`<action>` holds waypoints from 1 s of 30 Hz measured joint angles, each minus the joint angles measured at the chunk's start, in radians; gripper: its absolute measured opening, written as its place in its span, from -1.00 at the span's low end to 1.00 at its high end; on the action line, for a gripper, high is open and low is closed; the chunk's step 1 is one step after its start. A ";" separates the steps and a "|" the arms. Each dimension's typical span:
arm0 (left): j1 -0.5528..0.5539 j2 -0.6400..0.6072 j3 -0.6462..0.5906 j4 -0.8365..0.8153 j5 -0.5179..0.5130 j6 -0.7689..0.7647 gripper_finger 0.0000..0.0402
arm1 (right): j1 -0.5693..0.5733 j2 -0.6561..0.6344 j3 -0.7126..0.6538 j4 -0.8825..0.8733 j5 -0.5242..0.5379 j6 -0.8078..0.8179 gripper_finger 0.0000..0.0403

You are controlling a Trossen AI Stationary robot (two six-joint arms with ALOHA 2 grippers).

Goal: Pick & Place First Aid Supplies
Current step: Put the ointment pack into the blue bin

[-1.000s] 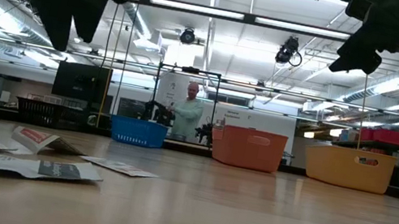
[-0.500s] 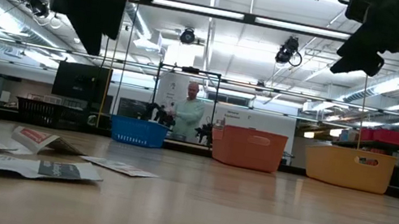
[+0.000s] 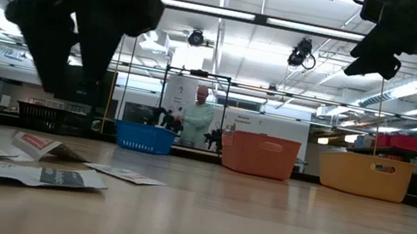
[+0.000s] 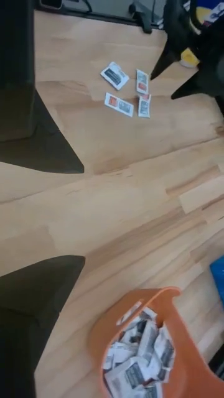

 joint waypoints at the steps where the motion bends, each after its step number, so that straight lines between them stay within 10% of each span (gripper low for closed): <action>1: -0.003 0.013 0.000 0.007 0.008 -0.030 0.52 | 0.000 0.000 0.000 0.001 0.000 -0.012 0.14; 30: -0.020 0.177 0.001 0.086 0.072 -0.230 0.25 | 0.000 0.000 0.000 0.112 -0.003 -0.052 0.14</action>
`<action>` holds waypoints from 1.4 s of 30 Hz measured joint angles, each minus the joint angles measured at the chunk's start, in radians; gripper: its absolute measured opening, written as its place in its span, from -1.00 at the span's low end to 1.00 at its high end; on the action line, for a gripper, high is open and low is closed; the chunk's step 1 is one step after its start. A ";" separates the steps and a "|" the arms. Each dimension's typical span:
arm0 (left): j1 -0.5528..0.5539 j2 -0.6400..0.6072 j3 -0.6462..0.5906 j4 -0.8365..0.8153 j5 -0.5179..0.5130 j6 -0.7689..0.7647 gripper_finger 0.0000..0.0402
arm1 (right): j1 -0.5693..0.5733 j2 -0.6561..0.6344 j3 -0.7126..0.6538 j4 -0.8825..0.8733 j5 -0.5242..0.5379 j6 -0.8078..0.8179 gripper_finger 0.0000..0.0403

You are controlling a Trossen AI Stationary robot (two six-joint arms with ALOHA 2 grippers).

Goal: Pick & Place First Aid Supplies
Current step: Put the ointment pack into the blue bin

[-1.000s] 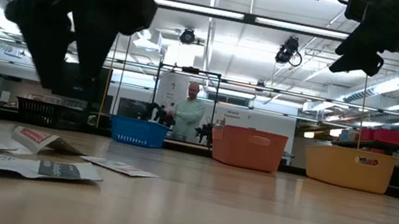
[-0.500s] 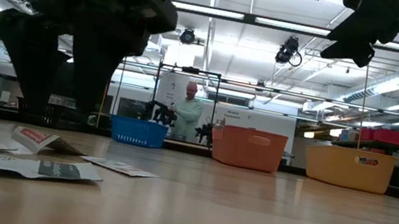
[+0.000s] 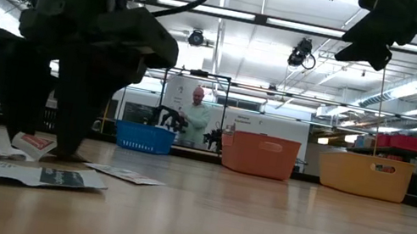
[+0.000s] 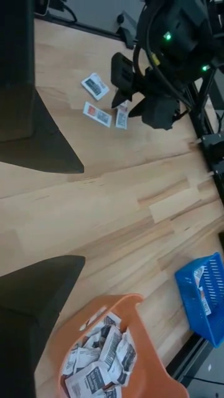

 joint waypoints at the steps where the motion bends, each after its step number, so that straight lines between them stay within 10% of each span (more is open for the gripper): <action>1: 0.000 0.000 0.000 -0.003 -0.002 0.001 0.24 | 0.000 0.000 0.000 0.000 0.000 0.000 0.14; 31: -0.001 0.022 0.002 -0.003 -0.030 0.029 0.10 | 0.000 0.000 0.000 0.013 -0.018 0.005 0.14; 42: -0.001 0.023 0.000 -0.015 -0.029 0.041 -0.24 | 0.000 0.000 0.000 0.015 -0.022 0.002 0.14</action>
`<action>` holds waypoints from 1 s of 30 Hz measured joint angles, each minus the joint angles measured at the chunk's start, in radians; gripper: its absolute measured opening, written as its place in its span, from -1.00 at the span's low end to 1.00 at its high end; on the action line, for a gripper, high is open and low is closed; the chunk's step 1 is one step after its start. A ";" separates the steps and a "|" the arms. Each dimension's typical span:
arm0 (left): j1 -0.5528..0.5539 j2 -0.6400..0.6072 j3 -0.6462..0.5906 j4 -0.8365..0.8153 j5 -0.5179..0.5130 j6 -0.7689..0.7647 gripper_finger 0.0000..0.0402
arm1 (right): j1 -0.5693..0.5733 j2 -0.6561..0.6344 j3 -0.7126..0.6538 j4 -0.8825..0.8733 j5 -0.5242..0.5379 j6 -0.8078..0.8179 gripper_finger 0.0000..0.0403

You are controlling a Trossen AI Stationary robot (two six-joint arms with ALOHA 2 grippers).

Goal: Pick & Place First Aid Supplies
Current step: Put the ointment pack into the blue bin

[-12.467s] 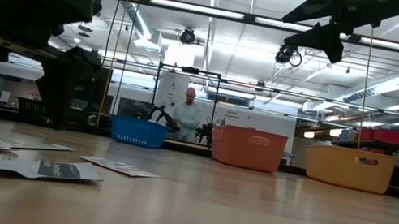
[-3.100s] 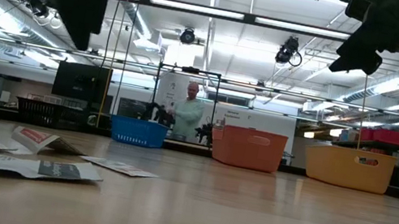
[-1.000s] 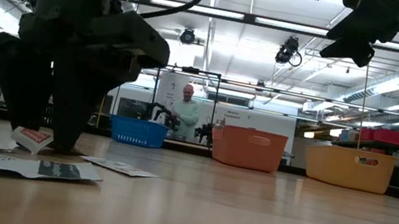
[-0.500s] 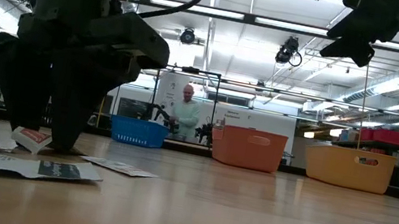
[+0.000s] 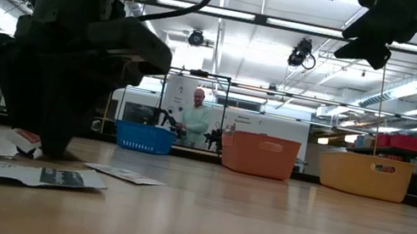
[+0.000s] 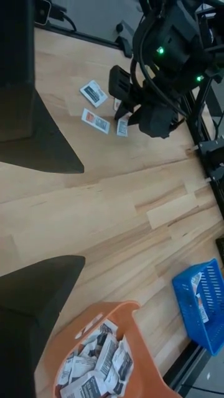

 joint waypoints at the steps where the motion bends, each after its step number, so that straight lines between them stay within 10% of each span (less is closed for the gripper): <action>1: 0.000 0.000 0.000 -0.001 0.000 0.000 -0.27 | 0.000 0.000 0.000 0.000 -0.002 0.000 0.14; 30: 0.040 0.003 0.162 -0.194 -0.109 0.112 -0.32 | 0.000 0.000 0.000 0.031 -0.005 -0.005 0.14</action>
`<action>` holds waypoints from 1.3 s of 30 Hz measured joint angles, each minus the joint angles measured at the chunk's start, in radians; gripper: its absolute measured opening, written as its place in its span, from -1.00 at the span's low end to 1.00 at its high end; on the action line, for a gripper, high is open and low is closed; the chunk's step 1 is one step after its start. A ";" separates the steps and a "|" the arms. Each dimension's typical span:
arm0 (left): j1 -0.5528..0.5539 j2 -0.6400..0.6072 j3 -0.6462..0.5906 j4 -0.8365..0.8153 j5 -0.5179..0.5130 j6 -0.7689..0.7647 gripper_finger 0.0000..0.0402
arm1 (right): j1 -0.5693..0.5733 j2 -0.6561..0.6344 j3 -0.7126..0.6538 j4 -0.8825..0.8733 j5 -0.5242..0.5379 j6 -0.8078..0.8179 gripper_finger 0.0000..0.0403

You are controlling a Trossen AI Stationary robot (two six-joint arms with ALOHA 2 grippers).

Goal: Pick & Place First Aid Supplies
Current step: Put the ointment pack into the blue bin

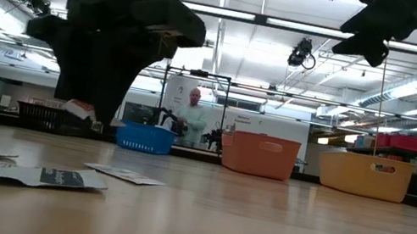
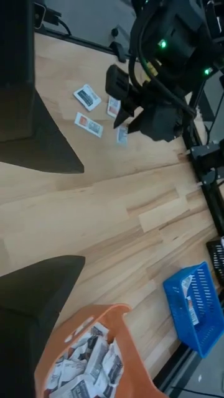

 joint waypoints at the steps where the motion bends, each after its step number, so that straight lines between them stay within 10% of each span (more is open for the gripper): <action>1: 0.009 0.000 0.010 -0.019 -0.004 0.012 -0.32 | 0.000 0.000 0.000 0.004 0.000 -0.001 0.14; 39: 0.872 -0.004 0.265 -0.309 -0.147 0.933 -0.37 | 0.000 0.000 0.000 0.071 0.004 0.017 0.14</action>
